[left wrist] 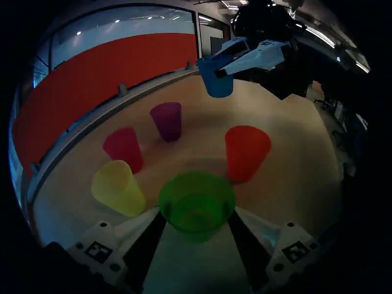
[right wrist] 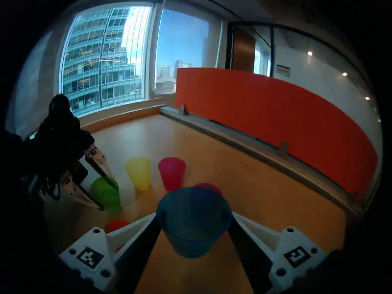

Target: Pour water

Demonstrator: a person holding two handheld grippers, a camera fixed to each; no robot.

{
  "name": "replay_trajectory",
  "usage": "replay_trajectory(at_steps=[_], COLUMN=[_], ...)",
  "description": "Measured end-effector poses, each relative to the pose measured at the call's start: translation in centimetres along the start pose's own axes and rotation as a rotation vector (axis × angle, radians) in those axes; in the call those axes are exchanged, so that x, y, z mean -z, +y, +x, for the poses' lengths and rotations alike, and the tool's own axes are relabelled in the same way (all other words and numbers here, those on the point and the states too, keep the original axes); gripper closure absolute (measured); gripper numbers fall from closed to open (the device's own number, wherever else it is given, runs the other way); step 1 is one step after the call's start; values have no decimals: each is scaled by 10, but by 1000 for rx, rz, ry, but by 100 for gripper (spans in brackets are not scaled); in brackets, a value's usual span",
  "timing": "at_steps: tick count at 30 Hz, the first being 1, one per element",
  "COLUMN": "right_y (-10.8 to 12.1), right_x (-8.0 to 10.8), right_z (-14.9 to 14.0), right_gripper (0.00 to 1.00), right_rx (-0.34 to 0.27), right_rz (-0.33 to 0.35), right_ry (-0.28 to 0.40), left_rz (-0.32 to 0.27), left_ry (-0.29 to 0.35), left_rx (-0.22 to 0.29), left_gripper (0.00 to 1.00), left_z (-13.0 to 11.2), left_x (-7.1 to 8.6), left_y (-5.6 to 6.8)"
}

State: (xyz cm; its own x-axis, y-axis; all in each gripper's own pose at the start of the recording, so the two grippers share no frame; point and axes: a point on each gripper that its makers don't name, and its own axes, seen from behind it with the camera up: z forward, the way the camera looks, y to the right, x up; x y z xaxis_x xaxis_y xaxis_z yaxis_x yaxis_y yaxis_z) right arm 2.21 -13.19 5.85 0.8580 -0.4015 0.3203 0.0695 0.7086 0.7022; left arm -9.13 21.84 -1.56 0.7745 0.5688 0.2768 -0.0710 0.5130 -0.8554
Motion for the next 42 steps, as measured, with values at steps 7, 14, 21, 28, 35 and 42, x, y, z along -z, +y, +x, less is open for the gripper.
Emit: replay_trajectory(at_steps=[7,14,21,28,35,42], right_y=[1,-1,-5,-7,-8,-11], right_x=[-4,-6,-8,-8,-7,-8], right_z=[-4,-6,-10,-9,-11,-14], right_gripper=[8,8,8,8,8,8], right_rx=[-1,-3,-6,0,-4,-6], right_rz=[-2,-1,1,-1,3,6], right_ry=[-8,-12,-15,-16,-17,-19], left_rz=[-1,-1,-1,-3,-4,-6], left_ry=[4,8,8,5,7,-5], left_rx=[20,37,58,68,69,61], left_gripper=[17,17,17,16,16,16], left_z=[-6,-11,-17,-17,-18,-21], left_x=[-5,-3,0,1,1,3], left_y=[0,-1,-1,-1,-2,0])
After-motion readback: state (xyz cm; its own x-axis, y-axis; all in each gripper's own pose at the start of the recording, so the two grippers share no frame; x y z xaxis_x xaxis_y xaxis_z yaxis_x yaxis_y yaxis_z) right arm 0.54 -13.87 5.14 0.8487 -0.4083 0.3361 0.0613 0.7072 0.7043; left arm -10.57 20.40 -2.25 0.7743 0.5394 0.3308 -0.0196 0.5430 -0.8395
